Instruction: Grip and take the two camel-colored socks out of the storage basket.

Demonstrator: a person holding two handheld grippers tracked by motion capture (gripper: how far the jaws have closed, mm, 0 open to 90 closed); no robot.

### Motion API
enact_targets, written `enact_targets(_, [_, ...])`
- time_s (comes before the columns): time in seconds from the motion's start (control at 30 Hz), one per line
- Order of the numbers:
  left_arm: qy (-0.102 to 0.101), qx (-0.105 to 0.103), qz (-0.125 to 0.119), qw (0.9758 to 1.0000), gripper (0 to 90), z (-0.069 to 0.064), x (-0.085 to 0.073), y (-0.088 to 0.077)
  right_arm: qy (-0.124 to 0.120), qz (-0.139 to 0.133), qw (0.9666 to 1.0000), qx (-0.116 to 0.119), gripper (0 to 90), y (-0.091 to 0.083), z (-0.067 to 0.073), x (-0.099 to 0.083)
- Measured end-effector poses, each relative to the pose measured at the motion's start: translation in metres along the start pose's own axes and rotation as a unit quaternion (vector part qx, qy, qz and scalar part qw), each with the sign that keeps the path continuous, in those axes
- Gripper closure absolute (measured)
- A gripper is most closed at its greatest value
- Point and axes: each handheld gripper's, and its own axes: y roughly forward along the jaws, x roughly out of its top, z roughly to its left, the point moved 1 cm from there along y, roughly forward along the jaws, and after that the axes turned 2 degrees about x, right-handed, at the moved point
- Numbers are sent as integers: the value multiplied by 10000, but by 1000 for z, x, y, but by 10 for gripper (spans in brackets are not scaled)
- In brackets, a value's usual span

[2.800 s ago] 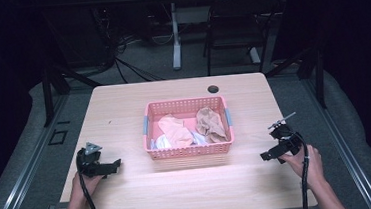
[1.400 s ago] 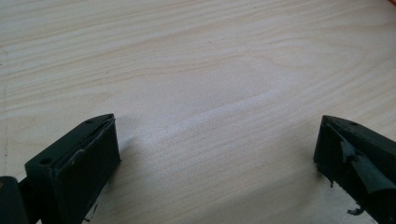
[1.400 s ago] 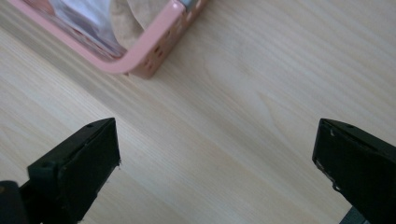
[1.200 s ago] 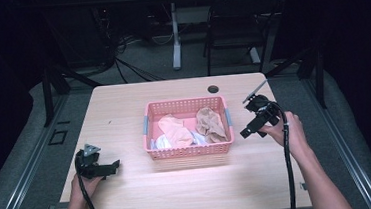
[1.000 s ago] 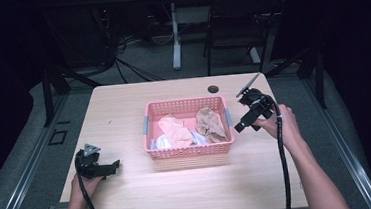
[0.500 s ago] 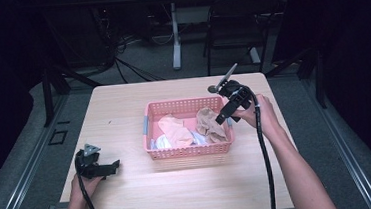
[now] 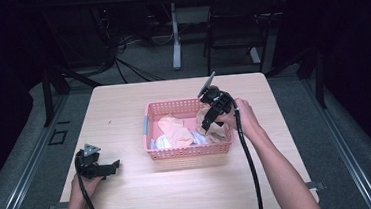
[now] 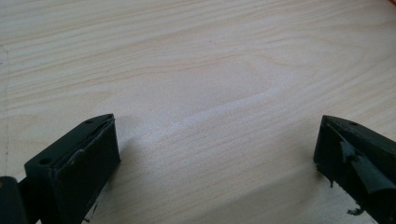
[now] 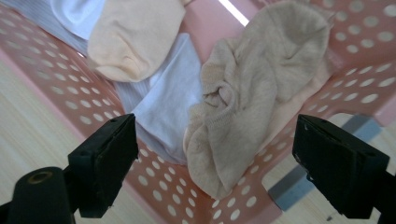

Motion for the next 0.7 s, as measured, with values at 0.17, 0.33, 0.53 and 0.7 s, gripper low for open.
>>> enact_targets(0.17, [-1, -7, -11, 10000, 0, 0, 0, 0, 169, 293, 9994, -56, 243, 22, -6, 3])
enact_targets(0.33, [0, -8, -13, 10000, 0, 0, 0, 0, 266, 424, 9986, -178, 342, 39, -11, 3])
enact_targets(0.53, [2, -6, -14, 10000, 0, 0, 0, 0, 353, 502, 9977, -296, 434, 53, -13, 0])
enact_targets(0.7, [3, -10, -13, 10000, 0, 0, 0, 0, 395, 646, 9964, -387, 591, 64, -14, -2])
